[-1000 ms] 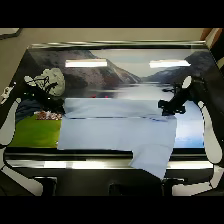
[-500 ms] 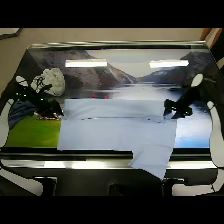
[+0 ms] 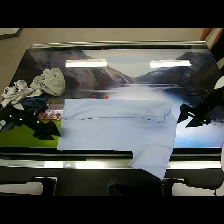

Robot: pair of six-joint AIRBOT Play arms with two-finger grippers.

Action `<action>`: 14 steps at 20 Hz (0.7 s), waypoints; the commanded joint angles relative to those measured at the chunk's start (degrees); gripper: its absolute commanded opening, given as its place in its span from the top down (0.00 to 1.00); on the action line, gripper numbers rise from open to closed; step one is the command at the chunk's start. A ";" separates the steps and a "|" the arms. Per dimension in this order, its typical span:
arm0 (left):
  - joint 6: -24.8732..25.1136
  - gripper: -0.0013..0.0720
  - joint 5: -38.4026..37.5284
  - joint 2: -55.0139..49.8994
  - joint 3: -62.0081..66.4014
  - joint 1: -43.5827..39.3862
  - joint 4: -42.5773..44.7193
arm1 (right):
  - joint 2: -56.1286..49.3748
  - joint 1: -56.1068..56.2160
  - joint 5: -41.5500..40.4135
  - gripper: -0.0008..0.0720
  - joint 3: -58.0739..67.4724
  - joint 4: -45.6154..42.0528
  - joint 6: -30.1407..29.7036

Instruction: Fold the shirts.

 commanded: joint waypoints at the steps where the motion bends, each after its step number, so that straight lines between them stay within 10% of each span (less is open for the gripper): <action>1: 3.63 0.27 4.61 3.48 -8.81 1.33 0.72 | 1.25 -0.39 0.66 0.30 -2.08 0.04 -0.42; 7: 3.61 0.40 7.61 3.23 -11.89 1.25 -2.38 | 6.80 -0.39 -3.85 0.30 -13.03 -1.29 -1.09; 12: 3.74 0.88 9.33 3.15 -13.46 1.27 -2.75 | 17.11 -0.39 -10.40 0.25 -33.99 1.33 -2.84; 14: 4.74 0.91 9.25 3.15 -13.46 1.27 -2.75 | 20.68 -0.39 -13.62 0.23 -40.65 1.22 -4.07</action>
